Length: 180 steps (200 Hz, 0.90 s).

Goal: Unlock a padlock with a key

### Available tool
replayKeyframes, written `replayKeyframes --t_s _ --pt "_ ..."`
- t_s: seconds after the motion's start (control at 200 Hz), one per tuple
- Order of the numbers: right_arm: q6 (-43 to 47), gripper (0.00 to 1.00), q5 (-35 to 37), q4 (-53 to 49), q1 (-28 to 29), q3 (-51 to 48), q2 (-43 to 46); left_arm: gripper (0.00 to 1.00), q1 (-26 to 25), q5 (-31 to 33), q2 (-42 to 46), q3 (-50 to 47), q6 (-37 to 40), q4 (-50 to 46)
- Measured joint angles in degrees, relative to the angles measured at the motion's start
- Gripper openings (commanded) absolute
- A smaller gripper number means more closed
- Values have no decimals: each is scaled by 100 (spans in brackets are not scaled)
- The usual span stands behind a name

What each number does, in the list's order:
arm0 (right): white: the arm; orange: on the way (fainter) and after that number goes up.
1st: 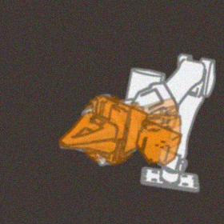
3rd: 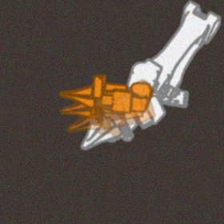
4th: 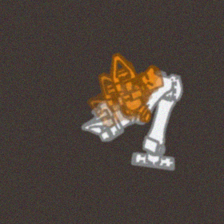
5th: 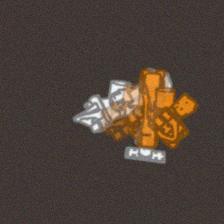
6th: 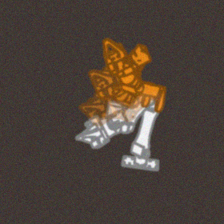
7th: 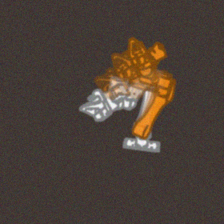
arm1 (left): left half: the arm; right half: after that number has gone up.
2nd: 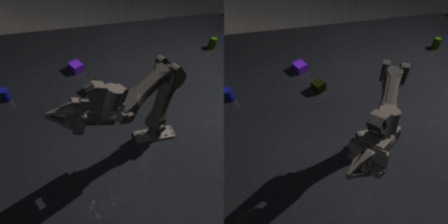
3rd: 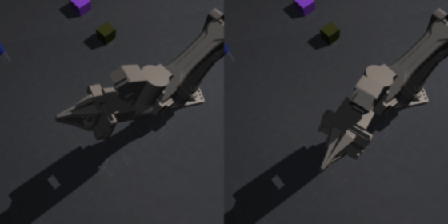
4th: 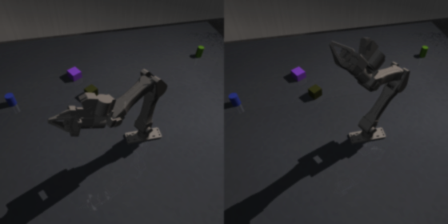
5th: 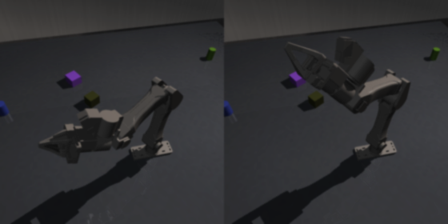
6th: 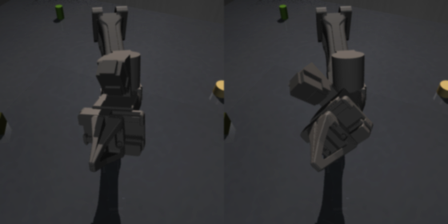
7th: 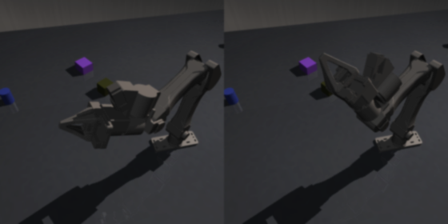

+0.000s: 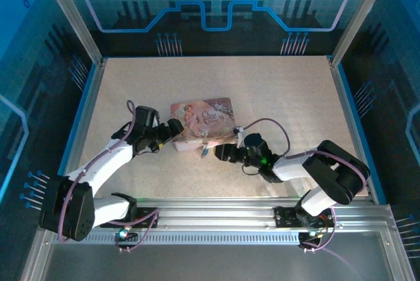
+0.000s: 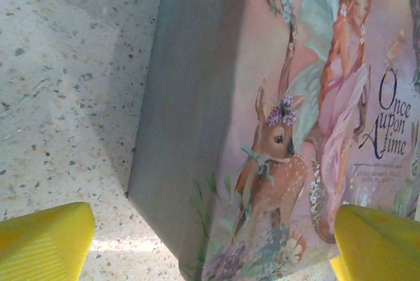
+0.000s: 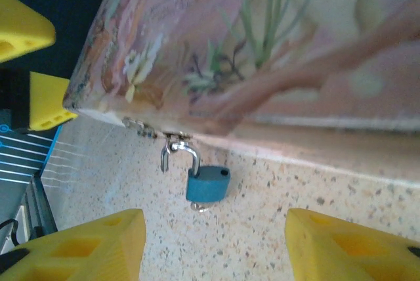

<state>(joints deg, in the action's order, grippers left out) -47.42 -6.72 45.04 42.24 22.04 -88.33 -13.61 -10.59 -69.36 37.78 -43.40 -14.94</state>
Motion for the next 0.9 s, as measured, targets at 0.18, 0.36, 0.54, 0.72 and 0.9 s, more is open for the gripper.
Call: replayKeyframes --t_s 0.18,0.36,0.54,0.72,0.9 --pt "404 62 -146 11 -184 234 -55 82 0 -133 -76 -348 -24 236" --pt "691 64 -345 280 -378 444 -498 81 0 -238 -42 -575 -155 616" --pt "874 65 -586 671 -560 544 -879 81 -46 -278 81 -743 -306 765" --pt "896 66 -866 968 -664 509 -953 81 -79 -275 168 -807 -356 776" --pt "789 64 -1043 1333 -656 295 -988 81 -87 -275 199 -837 -459 780"
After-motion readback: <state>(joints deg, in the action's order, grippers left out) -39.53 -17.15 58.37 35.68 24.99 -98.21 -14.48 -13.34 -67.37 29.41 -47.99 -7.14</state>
